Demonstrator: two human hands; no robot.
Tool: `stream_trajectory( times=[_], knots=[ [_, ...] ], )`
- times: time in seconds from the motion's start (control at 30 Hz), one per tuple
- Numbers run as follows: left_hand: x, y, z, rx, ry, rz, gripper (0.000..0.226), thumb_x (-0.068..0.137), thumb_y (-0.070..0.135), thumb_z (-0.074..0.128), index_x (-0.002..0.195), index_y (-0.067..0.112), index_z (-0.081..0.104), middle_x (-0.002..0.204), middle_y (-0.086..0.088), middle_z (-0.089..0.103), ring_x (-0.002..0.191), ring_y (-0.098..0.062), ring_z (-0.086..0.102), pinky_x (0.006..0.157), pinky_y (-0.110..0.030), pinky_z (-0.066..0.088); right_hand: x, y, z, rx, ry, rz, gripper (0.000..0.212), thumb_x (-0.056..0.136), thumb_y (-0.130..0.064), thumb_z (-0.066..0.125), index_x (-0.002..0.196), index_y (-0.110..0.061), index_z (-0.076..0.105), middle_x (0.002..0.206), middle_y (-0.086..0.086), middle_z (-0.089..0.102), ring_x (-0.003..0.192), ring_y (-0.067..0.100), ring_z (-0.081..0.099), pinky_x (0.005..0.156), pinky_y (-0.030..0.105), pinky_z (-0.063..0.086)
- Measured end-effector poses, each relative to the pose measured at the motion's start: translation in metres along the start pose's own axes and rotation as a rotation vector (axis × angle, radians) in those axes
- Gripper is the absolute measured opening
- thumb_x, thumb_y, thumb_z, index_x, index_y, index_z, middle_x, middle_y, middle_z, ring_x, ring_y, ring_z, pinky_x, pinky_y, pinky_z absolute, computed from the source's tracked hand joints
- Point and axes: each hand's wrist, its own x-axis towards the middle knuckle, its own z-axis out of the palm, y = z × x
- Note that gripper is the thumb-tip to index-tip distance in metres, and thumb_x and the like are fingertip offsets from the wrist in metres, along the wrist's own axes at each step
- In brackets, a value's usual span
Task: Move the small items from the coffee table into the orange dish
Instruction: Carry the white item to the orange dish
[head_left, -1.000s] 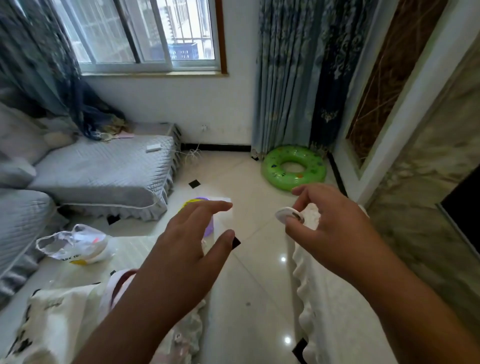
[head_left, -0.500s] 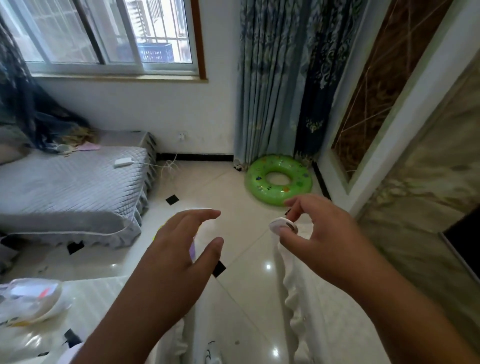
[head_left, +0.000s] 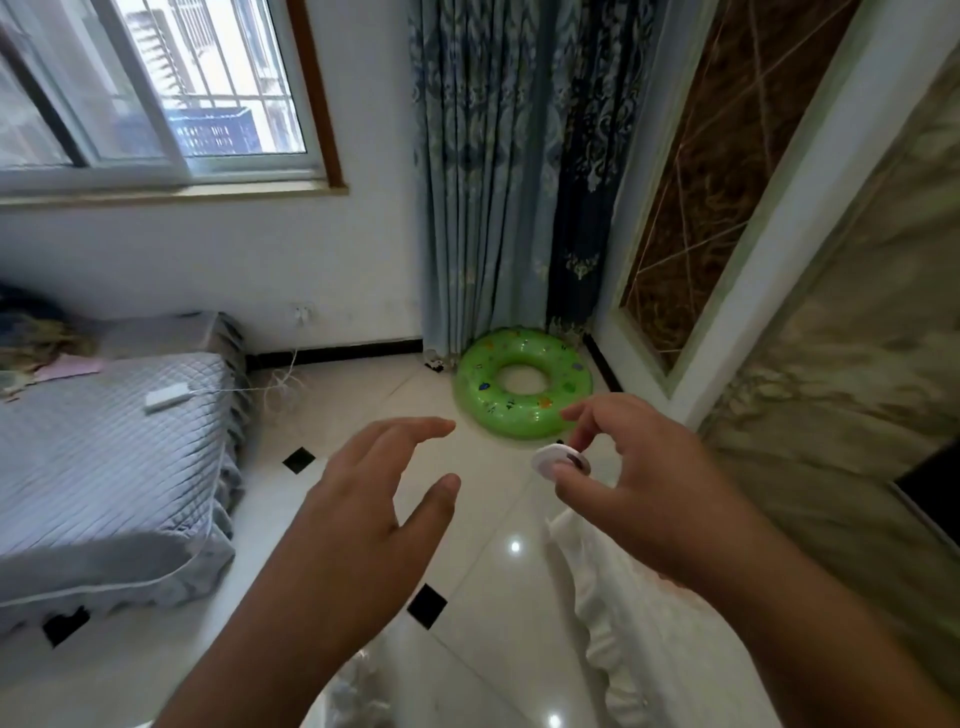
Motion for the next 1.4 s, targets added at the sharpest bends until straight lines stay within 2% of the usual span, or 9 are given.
stream_trajectory(
  times=[0.27, 0.47, 0.57, 0.7, 0.87, 0.97, 1.13, 1.27, 1.4],
  knots=[
    [0.068, -0.035, 0.003, 0.002, -0.014, -0.019, 0.040, 0.083, 0.056, 0.049, 0.123, 0.054, 0.046, 0.120, 0.046, 0.037, 0.108, 0.005, 0.047, 0.085, -0.019, 0.037, 0.069, 0.018, 0.014, 0.016, 0.032, 0.020, 0.018, 0.079, -0.051, 0.062, 0.080, -0.036, 0.052, 0.112, -0.025, 0.056, 0.099, -0.009, 0.048, 0.075, 0.015, 0.040],
    [0.130, -0.051, 0.007, 0.102, 0.005, -0.027, 0.038, 0.083, 0.052, 0.052, 0.121, 0.050, 0.049, 0.115, 0.043, 0.041, 0.110, 0.014, 0.042, 0.085, -0.007, 0.029, 0.137, 0.046, 0.028, 0.076, 0.024, 0.007, 0.019, 0.079, -0.049, 0.063, 0.080, -0.034, 0.052, 0.112, -0.022, 0.056, 0.098, -0.005, 0.050, 0.075, 0.023, 0.044],
    [0.168, -0.051, 0.011, 0.136, -0.007, -0.021, 0.038, 0.084, 0.055, 0.050, 0.121, 0.053, 0.046, 0.119, 0.039, 0.041, 0.112, 0.010, 0.044, 0.086, -0.015, 0.034, 0.181, 0.059, 0.026, 0.112, 0.020, -0.004, 0.019, 0.079, -0.047, 0.063, 0.078, -0.032, 0.052, 0.107, -0.020, 0.057, 0.101, 0.001, 0.050, 0.079, 0.028, 0.045],
    [0.227, -0.044, 0.024, 0.163, -0.005, 0.010, 0.038, 0.083, 0.057, 0.048, 0.121, 0.056, 0.044, 0.120, 0.040, 0.041, 0.112, 0.008, 0.045, 0.086, -0.020, 0.038, 0.234, 0.083, 0.012, 0.138, 0.043, 0.002, 0.018, 0.077, -0.047, 0.064, 0.078, -0.032, 0.054, 0.108, -0.019, 0.058, 0.098, -0.001, 0.051, 0.073, 0.017, 0.039],
    [0.289, -0.036, 0.062, 0.134, -0.014, 0.052, 0.041, 0.082, 0.059, 0.045, 0.123, 0.052, 0.046, 0.119, 0.039, 0.042, 0.106, 0.008, 0.047, 0.085, -0.022, 0.040, 0.278, 0.126, -0.006, 0.122, 0.079, 0.051, 0.018, 0.079, -0.047, 0.064, 0.078, -0.033, 0.053, 0.104, -0.015, 0.058, 0.094, 0.005, 0.054, 0.074, 0.030, 0.046],
    [0.319, -0.024, 0.088, 0.095, -0.078, 0.091, 0.042, 0.082, 0.061, 0.043, 0.123, 0.051, 0.045, 0.119, 0.034, 0.044, 0.097, 0.001, 0.050, 0.086, -0.025, 0.041, 0.288, 0.154, -0.021, 0.079, 0.108, 0.085, 0.020, 0.079, -0.050, 0.063, 0.078, -0.034, 0.052, 0.107, -0.020, 0.056, 0.096, 0.000, 0.051, 0.072, 0.020, 0.040],
    [0.381, 0.001, 0.140, 0.013, -0.212, 0.241, 0.039, 0.084, 0.057, 0.045, 0.123, 0.049, 0.047, 0.121, 0.032, 0.046, 0.112, 0.004, 0.046, 0.092, -0.031, 0.044, 0.288, 0.204, -0.055, 0.088, 0.267, 0.251, 0.023, 0.076, -0.058, 0.061, 0.079, -0.036, 0.053, 0.112, -0.023, 0.058, 0.100, -0.002, 0.053, 0.082, 0.033, 0.049],
    [0.430, 0.022, 0.194, -0.045, -0.385, 0.393, 0.038, 0.085, 0.054, 0.047, 0.122, 0.048, 0.049, 0.121, 0.030, 0.047, 0.114, 0.005, 0.045, 0.097, -0.027, 0.040, 0.264, 0.248, -0.078, -0.009, 0.383, 0.444, 0.018, 0.077, -0.051, 0.063, 0.078, -0.035, 0.054, 0.110, -0.022, 0.058, 0.098, -0.011, 0.049, 0.077, 0.008, 0.034],
    [0.471, 0.045, 0.252, -0.109, -0.568, 0.546, 0.035, 0.084, 0.051, 0.050, 0.119, 0.051, 0.047, 0.121, 0.029, 0.047, 0.119, 0.002, 0.043, 0.101, -0.024, 0.035, 0.240, 0.275, -0.086, -0.046, 0.473, 0.704, 0.019, 0.078, -0.048, 0.066, 0.076, -0.034, 0.052, 0.105, -0.018, 0.058, 0.093, -0.003, 0.052, 0.073, 0.024, 0.042]
  ],
)
